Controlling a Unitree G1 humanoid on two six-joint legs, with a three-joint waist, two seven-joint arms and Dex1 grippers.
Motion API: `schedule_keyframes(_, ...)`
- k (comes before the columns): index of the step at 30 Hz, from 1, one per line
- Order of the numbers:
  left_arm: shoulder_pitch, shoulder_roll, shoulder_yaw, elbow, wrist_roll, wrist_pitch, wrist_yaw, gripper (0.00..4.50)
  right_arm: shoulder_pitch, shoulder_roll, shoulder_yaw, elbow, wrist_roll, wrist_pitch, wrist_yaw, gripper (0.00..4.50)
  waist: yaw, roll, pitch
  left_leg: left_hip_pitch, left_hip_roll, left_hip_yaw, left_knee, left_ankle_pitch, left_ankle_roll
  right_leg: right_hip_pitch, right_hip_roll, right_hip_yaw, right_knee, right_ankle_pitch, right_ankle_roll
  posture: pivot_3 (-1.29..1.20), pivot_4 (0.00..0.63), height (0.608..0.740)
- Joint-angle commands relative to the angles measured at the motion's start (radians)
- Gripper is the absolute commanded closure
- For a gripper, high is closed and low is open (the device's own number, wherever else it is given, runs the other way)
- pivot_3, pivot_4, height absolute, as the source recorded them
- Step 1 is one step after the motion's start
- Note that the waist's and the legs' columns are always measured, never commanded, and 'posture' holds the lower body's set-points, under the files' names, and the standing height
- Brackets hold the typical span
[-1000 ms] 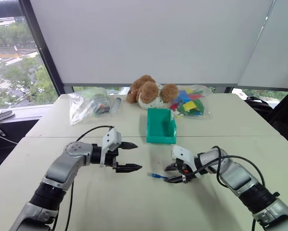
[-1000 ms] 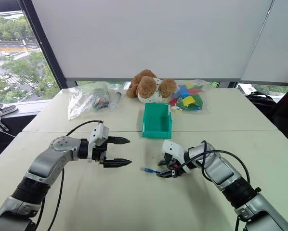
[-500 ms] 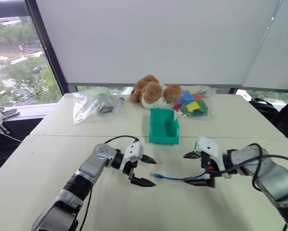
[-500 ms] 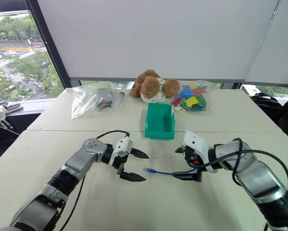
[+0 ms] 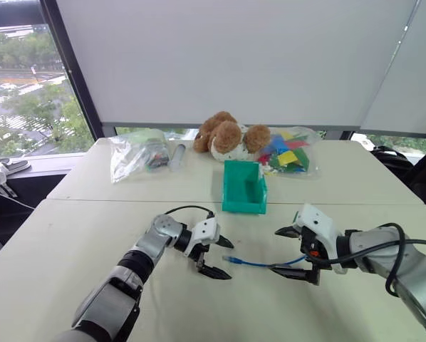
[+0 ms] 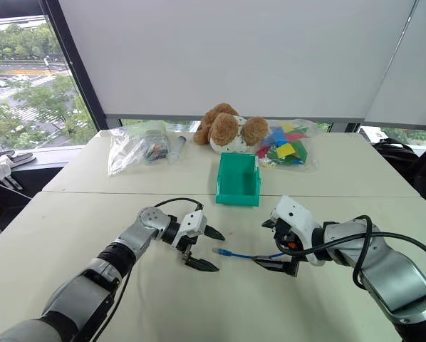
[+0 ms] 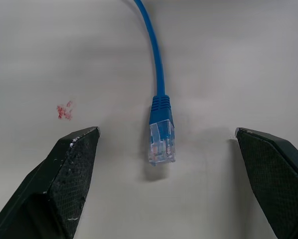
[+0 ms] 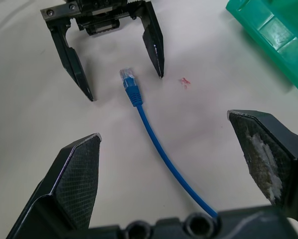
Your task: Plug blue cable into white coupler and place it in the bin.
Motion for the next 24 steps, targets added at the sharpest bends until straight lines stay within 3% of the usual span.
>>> schedule_keyframes(1, 0.008, -0.006, 0.002, 0.021, 0.026, -0.011, -0.017, 1.35, 0.000, -0.016, -0.028, -0.028, 0.013, -0.010, -0.016, 0.00, -0.001, 0.000, 0.000, 0.000, 0.000, 0.000, 0.000, 0.000, 0.000, 0.000, 0.000, 0.000, 0.000, 0.000, 0.000, 0.00, 0.150, 0.740)
schedule_keyframes(7, 0.030, -0.010, 0.017, -0.003, 0.019, 0.001, -0.041, 4.38, 0.012, -0.023, -0.036, -0.041, 0.021, -0.003, -0.039, 0.00, -0.001, 0.000, 0.000, 0.000, 0.000, 0.000, 0.000, 0.000, 0.001, 0.000, 0.000, 0.000, 0.000, 0.000, 0.000, 0.00, 0.150, 0.740)
schedule_keyframes(15, -0.001, -0.004, 0.137, -0.086, -0.051, 0.025, 0.069, 4.48, 0.064, 0.123, -0.189, -0.112, 0.176, 0.168, -0.174, 0.00, -0.002, -0.001, 0.000, 0.000, 0.001, 0.000, 0.000, 0.000, 0.000, 0.000, 0.000, 0.000, 0.000, 0.000, 0.000, 0.00, 0.150, 0.740)
schedule_keyframes(19, -0.016, -0.014, 0.191, -0.142, -0.075, 0.035, 0.129, 4.48, 0.056, 0.284, -0.262, -0.147, 0.293, 0.293, -0.290, 0.00, -0.001, -0.001, 0.000, 0.000, 0.001, -0.001, 0.000, 0.000, 0.000, -0.001, 0.000, 0.000, 0.001, 0.000, 0.000, 0.00, 0.150, 0.740)
schedule_keyframes(24, -0.002, -0.014, 0.214, -0.226, -0.076, 0.020, 0.189, 4.48, -0.023, 0.628, -0.357, -0.092, 0.358, 0.459, -0.558, 0.00, -0.003, -0.001, -0.001, 0.000, 0.001, -0.001, -0.001, 0.000, 0.000, -0.001, 0.000, 0.000, 0.002, 0.000, 0.000, 0.00, 0.150, 0.740)
